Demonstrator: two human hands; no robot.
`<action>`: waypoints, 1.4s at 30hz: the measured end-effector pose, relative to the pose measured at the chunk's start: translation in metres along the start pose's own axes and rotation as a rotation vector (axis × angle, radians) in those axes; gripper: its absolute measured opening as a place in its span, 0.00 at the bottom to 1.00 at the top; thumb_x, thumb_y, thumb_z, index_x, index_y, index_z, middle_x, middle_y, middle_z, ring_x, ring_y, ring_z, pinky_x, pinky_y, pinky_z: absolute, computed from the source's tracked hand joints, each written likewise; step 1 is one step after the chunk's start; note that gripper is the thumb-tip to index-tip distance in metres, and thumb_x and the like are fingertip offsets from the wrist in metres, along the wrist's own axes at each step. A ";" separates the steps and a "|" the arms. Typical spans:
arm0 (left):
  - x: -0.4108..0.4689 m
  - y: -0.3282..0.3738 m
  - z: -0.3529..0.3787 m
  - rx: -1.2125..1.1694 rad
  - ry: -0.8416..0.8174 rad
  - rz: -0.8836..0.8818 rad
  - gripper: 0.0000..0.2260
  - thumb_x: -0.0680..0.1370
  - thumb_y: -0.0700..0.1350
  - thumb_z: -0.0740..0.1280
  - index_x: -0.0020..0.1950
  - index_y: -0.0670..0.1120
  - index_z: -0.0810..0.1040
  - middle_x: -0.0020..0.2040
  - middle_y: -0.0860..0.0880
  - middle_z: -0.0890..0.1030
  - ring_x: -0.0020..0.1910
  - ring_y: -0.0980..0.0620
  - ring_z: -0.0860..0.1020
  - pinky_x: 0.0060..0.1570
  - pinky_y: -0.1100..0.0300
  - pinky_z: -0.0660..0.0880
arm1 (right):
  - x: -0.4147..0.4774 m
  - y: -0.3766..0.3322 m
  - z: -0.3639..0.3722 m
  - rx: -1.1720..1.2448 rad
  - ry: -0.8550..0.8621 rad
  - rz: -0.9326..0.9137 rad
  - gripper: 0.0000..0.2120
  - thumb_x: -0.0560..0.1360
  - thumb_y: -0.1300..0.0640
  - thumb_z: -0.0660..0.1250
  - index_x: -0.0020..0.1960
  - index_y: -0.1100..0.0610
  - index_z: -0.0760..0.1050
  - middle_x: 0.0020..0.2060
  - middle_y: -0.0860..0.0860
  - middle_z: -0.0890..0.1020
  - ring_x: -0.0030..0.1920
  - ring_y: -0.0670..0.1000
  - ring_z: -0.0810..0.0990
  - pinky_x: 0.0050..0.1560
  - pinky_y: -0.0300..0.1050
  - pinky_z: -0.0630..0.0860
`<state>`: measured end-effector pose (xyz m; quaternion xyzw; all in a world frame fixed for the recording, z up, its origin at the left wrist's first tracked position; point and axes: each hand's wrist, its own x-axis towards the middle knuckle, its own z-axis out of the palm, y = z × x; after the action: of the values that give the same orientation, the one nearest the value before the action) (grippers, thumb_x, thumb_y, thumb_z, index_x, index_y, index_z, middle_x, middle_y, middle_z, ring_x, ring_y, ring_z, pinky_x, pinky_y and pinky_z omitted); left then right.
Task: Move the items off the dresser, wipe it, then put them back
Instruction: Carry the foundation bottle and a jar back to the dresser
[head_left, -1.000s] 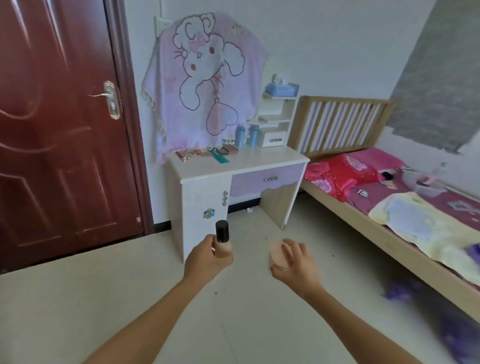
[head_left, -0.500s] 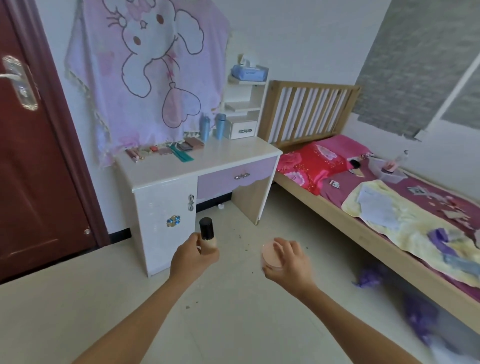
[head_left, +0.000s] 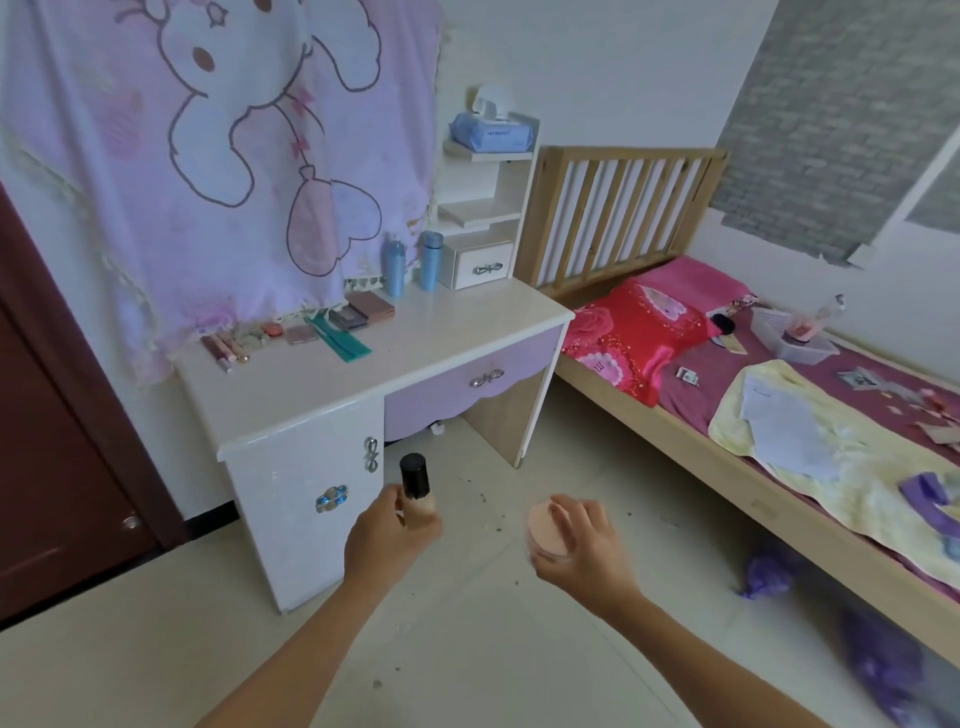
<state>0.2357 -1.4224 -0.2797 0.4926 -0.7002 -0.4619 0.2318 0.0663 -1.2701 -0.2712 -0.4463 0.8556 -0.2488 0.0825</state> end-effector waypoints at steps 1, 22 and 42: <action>0.010 -0.001 0.001 0.011 0.001 -0.010 0.11 0.66 0.57 0.59 0.39 0.51 0.69 0.40 0.55 0.77 0.41 0.51 0.78 0.36 0.60 0.68 | 0.009 0.002 0.004 0.000 -0.003 0.008 0.31 0.66 0.47 0.72 0.65 0.50 0.66 0.56 0.50 0.71 0.55 0.50 0.71 0.53 0.39 0.69; 0.294 0.065 0.056 -0.072 0.245 -0.165 0.17 0.68 0.58 0.62 0.45 0.46 0.73 0.41 0.49 0.79 0.41 0.47 0.78 0.40 0.50 0.75 | 0.387 0.026 0.044 0.121 -0.176 -0.176 0.29 0.66 0.54 0.72 0.64 0.55 0.68 0.51 0.50 0.71 0.57 0.53 0.71 0.47 0.37 0.66; 0.588 0.070 0.068 -0.054 0.149 -0.131 0.08 0.71 0.45 0.68 0.36 0.46 0.71 0.32 0.49 0.73 0.32 0.54 0.70 0.34 0.61 0.66 | 0.649 0.003 0.115 0.101 -0.226 -0.096 0.29 0.64 0.54 0.73 0.62 0.53 0.68 0.49 0.47 0.67 0.56 0.52 0.71 0.53 0.41 0.71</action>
<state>-0.0901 -1.9190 -0.3272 0.5639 -0.6346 -0.4569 0.2657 -0.2762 -1.8317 -0.3192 -0.5071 0.8050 -0.2432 0.1887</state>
